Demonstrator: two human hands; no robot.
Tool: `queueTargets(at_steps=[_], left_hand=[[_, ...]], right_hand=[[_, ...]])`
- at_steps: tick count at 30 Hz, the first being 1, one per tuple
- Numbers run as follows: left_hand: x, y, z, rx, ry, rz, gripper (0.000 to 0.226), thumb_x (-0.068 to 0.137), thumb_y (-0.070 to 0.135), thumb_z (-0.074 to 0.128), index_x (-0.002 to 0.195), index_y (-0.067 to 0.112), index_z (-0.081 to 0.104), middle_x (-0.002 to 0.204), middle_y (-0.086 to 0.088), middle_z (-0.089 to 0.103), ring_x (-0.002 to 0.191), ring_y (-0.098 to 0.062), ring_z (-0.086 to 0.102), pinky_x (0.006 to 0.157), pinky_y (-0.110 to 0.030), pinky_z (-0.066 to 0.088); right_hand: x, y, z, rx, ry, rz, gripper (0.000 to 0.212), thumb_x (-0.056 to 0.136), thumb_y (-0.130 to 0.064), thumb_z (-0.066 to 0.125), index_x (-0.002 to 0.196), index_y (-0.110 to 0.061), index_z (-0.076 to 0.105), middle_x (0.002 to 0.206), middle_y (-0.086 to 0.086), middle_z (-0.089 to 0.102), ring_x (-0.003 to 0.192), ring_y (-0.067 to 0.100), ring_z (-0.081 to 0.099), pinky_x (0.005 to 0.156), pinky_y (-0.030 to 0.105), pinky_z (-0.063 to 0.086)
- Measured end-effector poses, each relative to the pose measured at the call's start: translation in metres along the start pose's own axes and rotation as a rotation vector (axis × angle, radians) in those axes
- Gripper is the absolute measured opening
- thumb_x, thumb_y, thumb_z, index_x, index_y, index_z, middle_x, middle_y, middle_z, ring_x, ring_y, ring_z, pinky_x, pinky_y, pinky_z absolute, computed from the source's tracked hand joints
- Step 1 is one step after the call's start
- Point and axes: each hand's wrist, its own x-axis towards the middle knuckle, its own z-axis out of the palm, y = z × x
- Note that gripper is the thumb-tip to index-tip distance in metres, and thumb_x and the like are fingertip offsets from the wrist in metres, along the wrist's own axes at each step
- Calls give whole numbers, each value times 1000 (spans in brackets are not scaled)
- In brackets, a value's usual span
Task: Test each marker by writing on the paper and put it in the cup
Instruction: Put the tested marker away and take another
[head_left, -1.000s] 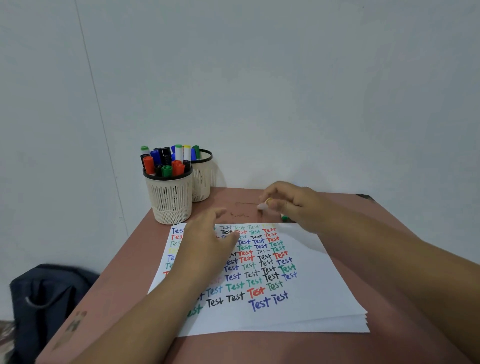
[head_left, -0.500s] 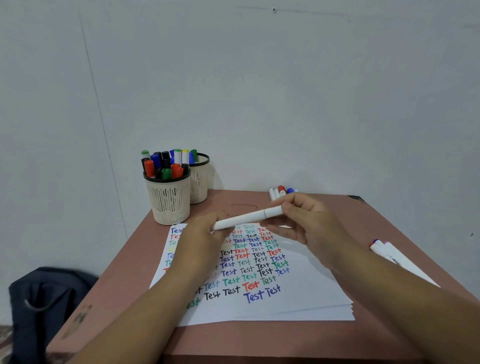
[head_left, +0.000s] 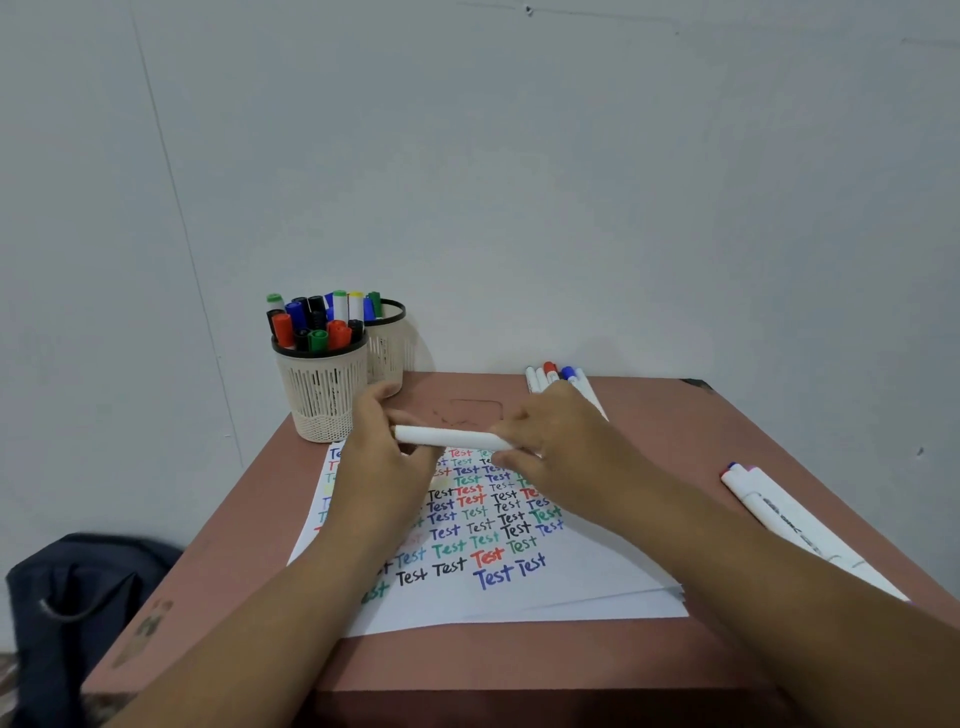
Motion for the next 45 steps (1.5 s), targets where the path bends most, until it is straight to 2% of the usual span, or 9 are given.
queueTargets(at_steps=[5, 9, 12, 16, 24, 32, 37, 42, 45], left_hand=[[2, -2, 1, -63, -43, 1, 78, 81, 22, 83, 142, 28, 35, 112, 15, 57, 97, -5, 61, 80, -23, 51], [1, -2, 2, 32, -178, 47, 61, 81, 37, 81, 131, 43, 45, 121, 27, 54, 108, 7, 52, 88, -25, 49], [1, -4, 1, 73, -240, 127, 52, 83, 39, 79, 126, 51, 52, 124, 30, 51, 114, 12, 47, 91, -22, 48], [0, -6, 4, 168, -237, 323, 48, 86, 36, 77, 131, 42, 60, 130, 29, 53, 124, 10, 42, 101, -6, 27], [-7, 1, 6, 236, -370, 400, 24, 100, 40, 54, 121, 32, 61, 100, 18, 58, 94, -2, 53, 80, -25, 46], [-16, 10, 0, 198, -303, 316, 47, 83, 75, 49, 112, 42, 65, 68, 11, 60, 63, -5, 57, 56, -28, 43], [-17, 10, -2, 166, -344, 185, 116, 49, 105, 41, 149, 51, 19, 105, 14, 53, 99, 1, 53, 77, -28, 44], [-15, 7, 0, 296, -375, 241, 93, 67, 102, 20, 141, 49, 39, 82, 14, 54, 80, 0, 55, 64, -30, 42], [-14, 5, 1, 335, -373, 253, 89, 79, 93, 6, 128, 38, 56, 90, 6, 67, 87, -11, 64, 75, -41, 53]], right_hand=[[-3, 0, 8, 508, 109, 300, 9, 92, -26, 76, 100, -31, 75, 94, -6, 58, 81, 7, 54, 66, 10, 43], [-7, -1, 13, 808, 214, 484, 15, 86, -14, 81, 90, -26, 73, 91, 0, 72, 82, 12, 65, 65, 23, 52], [-7, 1, 17, 1091, 202, 524, 14, 84, -1, 78, 92, -12, 75, 93, 11, 76, 85, 20, 71, 84, 45, 60], [-11, -2, 12, 1619, 212, 539, 11, 94, 8, 65, 103, 11, 70, 100, 29, 74, 95, 40, 75, 83, 33, 64], [-16, -7, 11, 1384, 239, 426, 22, 71, -12, 88, 84, -9, 70, 90, 15, 74, 84, 27, 70, 76, 36, 58], [-18, -6, 5, 1561, 240, 494, 21, 74, -15, 82, 87, -2, 72, 77, 12, 68, 72, 20, 66, 66, 25, 58], [-21, 2, -5, 1628, 335, 610, 13, 97, -11, 68, 98, 2, 68, 83, 19, 73, 70, 24, 72, 62, 27, 60], [-30, 13, -13, 1613, 308, 690, 25, 101, -17, 64, 106, 8, 64, 94, 28, 75, 79, 31, 77, 64, 28, 62], [-44, 18, -15, 1637, 297, 670, 34, 92, -19, 71, 108, 11, 65, 106, 30, 74, 92, 34, 77, 73, 29, 64]])
